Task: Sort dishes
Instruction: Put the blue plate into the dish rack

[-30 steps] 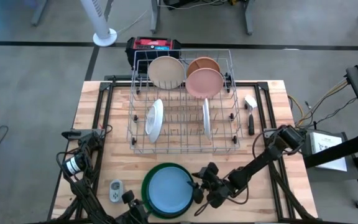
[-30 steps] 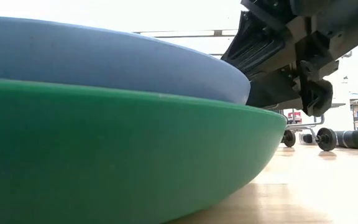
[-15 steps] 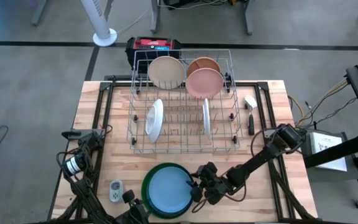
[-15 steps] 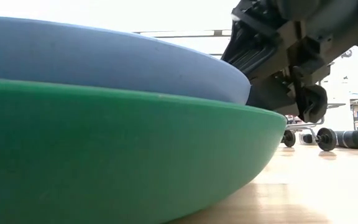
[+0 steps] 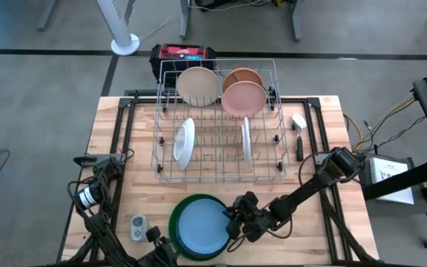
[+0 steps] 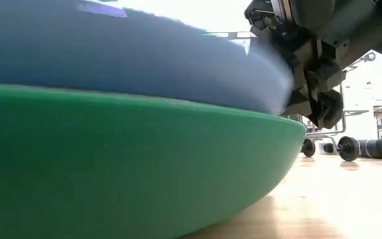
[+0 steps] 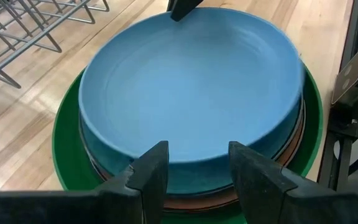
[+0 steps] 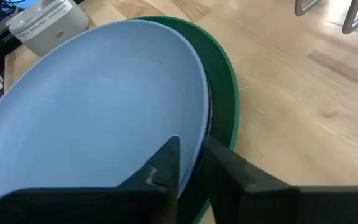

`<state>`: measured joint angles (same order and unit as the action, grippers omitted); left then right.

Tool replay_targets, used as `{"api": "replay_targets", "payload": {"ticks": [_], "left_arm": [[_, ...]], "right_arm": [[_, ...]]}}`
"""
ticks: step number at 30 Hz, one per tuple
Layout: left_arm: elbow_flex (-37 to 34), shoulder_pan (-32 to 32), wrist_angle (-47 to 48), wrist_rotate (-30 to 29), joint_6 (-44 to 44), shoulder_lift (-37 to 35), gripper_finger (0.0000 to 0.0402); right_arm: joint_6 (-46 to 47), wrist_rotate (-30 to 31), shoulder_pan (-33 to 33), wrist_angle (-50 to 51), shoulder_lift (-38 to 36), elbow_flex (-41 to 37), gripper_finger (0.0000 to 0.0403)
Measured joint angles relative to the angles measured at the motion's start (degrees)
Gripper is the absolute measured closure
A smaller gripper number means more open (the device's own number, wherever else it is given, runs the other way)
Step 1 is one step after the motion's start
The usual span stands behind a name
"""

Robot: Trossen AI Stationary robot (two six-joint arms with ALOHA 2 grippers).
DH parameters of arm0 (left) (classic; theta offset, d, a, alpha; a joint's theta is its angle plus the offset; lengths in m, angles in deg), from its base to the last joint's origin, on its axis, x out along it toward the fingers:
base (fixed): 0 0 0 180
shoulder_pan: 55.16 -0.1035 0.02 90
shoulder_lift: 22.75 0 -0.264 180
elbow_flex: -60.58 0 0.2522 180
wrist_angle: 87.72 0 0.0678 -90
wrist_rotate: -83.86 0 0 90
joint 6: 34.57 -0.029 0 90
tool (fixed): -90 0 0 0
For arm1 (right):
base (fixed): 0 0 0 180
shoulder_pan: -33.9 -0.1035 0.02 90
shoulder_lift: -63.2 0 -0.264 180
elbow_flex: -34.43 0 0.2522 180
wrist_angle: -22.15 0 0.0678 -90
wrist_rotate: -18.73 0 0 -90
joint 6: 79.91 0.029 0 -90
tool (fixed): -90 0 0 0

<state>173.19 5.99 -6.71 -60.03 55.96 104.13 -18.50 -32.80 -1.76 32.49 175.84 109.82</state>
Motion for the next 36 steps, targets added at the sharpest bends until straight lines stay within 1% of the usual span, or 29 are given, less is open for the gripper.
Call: {"api": "replay_targets", "payload": {"ticks": [3,5,15,21,27,31,33,36], "left_arm": [[0.0,0.0,0.0,0.0,0.0,0.0,0.0245],[0.0,0.0,0.0,0.0,0.0,0.0,0.0245],[0.0,0.0,0.0,0.0,0.0,0.0,0.0245],[1.1,0.2,-0.1,-1.5,-0.1,0.0,0.0245],[7.3,2.0,2.2,-4.7,-3.8,-0.2,0.0245],[11.1,3.8,3.4,-10.6,-5.2,-0.3,0.0245],[12.8,4.3,5.8,-13.7,-2.9,-0.3,0.0245],[15.8,4.5,12.7,-14.9,6.7,-0.3,0.0242]], "right_arm": [[-0.9,0.1,0.0,-0.1,0.0,0.0,0.0389],[-1.5,0.1,0.0,0.0,0.0,0.0,0.0398],[-4.0,0.5,0.0,0.3,-0.1,1.1,0.0401],[-7.1,2.0,-0.1,0.3,-0.9,2.2,0.0402],[-12.2,3.1,-0.1,0.5,-2.8,2.8,0.0402],[-16.0,5.3,-0.1,1.1,-4.3,2.8,0.0402],[-19.1,6.9,-0.3,1.3,-5.1,2.9,0.0403],[-24.3,9.9,-0.8,1.1,-6.0,3.8,0.0403]]}}
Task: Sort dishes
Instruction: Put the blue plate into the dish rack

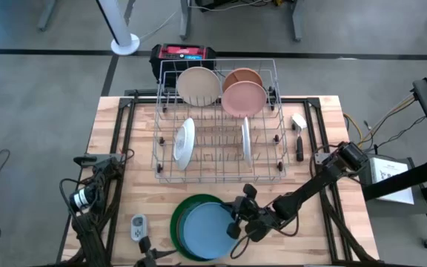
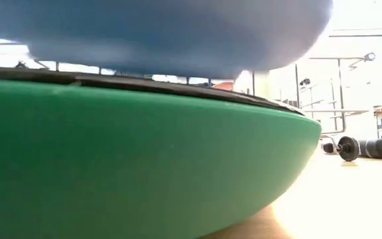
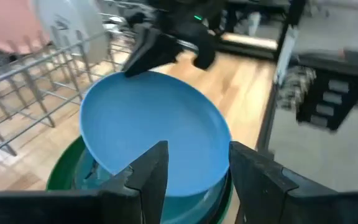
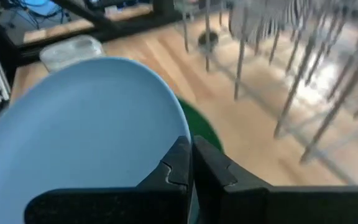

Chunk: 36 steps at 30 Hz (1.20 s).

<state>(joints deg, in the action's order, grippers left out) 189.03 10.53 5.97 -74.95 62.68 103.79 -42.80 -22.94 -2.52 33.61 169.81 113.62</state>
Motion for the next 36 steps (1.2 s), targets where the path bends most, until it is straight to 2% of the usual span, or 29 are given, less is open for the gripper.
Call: {"api": "replay_targets", "payload": {"ticks": [3,13,24,30,36], "left_arm": [[1.9,0.0,5.4,0.1,5.4,-0.1,0.0234],[1.9,-0.9,9.7,-0.3,7.8,-0.1,0.0191],[-0.6,-3.9,10.1,-0.8,10.3,-0.1,0.0149],[-2.0,-4.4,10.1,-2.7,16.1,-0.1,0.0145],[-2.0,-4.7,10.1,-3.9,17.7,-0.1,0.0145]], "right_arm": [[-6.3,4.6,-1.2,0.0,-0.6,1.2,0.0403],[-29.3,22.8,-7.5,0.1,-2.1,6.5,0.0403],[-39.6,25.3,-8.6,-0.1,-2.0,10.3,0.0403],[-43.1,25.3,-8.7,-0.1,-1.9,11.5,0.0403],[-45.9,24.7,-9.5,-0.2,-1.9,13.1,0.0403]]}}
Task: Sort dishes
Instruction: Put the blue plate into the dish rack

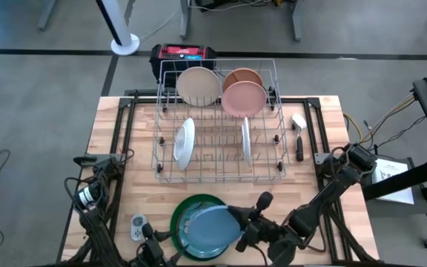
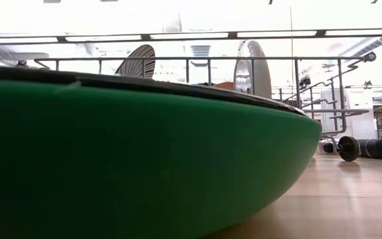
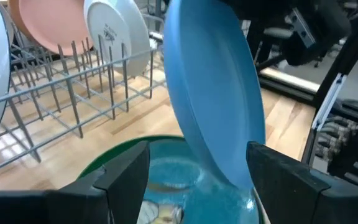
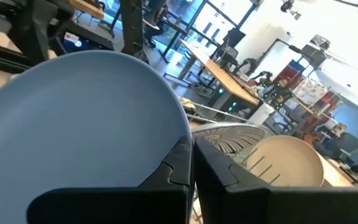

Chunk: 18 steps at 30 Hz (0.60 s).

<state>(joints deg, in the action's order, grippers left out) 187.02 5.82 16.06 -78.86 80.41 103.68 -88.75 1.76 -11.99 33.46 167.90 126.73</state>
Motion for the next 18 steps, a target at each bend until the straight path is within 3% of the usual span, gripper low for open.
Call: {"api": "replay_targets", "payload": {"ticks": [9,18], "left_arm": [[0.0,-2.0,-0.5,-3.3,-3.3,0.0,0.0145],[0.1,-2.7,-2.2,-3.4,-7.1,0.0,0.0146]], "right_arm": [[-2.4,-0.1,-1.1,-1.8,0.0,1.8,0.0403],[-12.6,-4.4,-1.1,-14.7,0.2,1.8,0.0403]]}}
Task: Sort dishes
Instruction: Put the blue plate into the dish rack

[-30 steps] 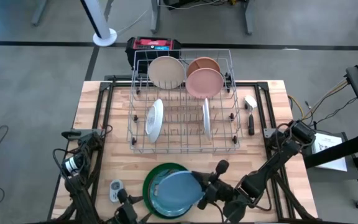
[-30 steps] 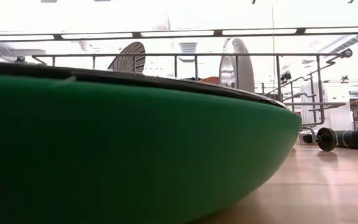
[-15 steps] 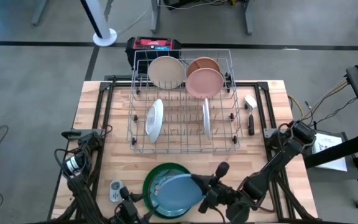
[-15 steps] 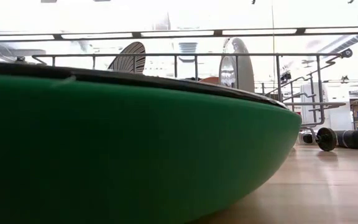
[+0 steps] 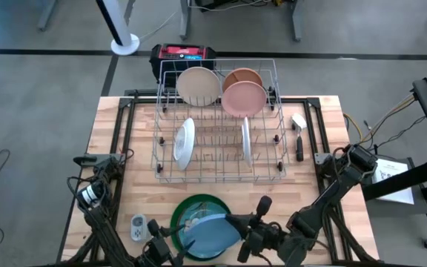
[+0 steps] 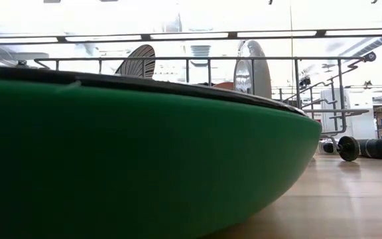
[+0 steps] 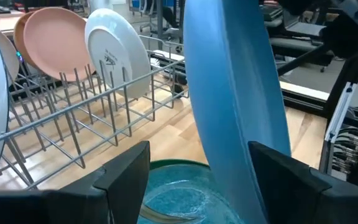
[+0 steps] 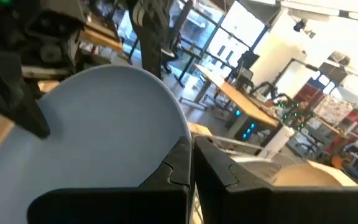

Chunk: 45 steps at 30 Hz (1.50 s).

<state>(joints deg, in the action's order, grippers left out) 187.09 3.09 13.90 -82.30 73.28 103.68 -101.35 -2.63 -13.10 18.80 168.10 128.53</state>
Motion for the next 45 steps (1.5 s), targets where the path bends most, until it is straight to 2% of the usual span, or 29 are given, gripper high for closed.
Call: {"api": "replay_targets", "payload": {"ticks": [4,8,12,18,20,24,28,32,38,41,45], "left_arm": [[0.0,0.0,-0.5,-1.4,-1.3,0.0,0.0163],[0.0,0.0,-2.2,-3.0,-4.4,0.0,0.0201],[0.0,0.0,-2.6,-3.0,-5.2,0.0,0.0258],[0.0,-0.1,-2.3,-1.8,-4.9,0.0,0.0365],[0.0,-0.1,-2.3,-1.9,-4.7,0.0,0.0384],[0.0,-0.2,-1.5,-2.8,-4.4,-0.1,0.0378],[0.0,-0.4,-0.5,-3.3,-4.7,-0.5,0.038],[0.0,-0.6,0.9,-5.8,-5.4,-1.4,0.0383],[0.1,-1.1,2.0,-6.0,-6.8,-2.6,0.0384],[0.1,-1.3,2.1,-5.9,-10.3,-3.6,0.0385],[0.1,-1.3,2.2,-8.6,-16.3,-4.6,0.0385]], "right_arm": [[-1.6,-2.5,0.4,-1.7,0.0,0.0,0.0403],[-1.7,-4.6,1.2,-2.5,0.6,0.0,0.0403],[-4.4,-4.7,1.5,-4.6,1.9,0.0,0.0403],[-5.3,-5.8,1.3,-5.6,2.0,0.0,0.0403],[-5.3,-6.0,1.2,-5.8,2.0,0.0,0.0403],[-4.4,-6.0,1.3,-5.9,2.0,0.0,0.0399],[-2.0,-5.4,1.3,-6.0,1.8,0.0,0.0377],[2.5,-4.4,1.7,-5.7,1.5,-0.1,0.0338],[7.0,-3.5,1.6,-4.8,-0.2,-0.1,0.0271],[8.4,-3.6,1.2,-2.7,-1.4,-0.1,0.0242],[14.2,-4.5,0.8,3.2,-3.7,-0.1,0.0213]]}}
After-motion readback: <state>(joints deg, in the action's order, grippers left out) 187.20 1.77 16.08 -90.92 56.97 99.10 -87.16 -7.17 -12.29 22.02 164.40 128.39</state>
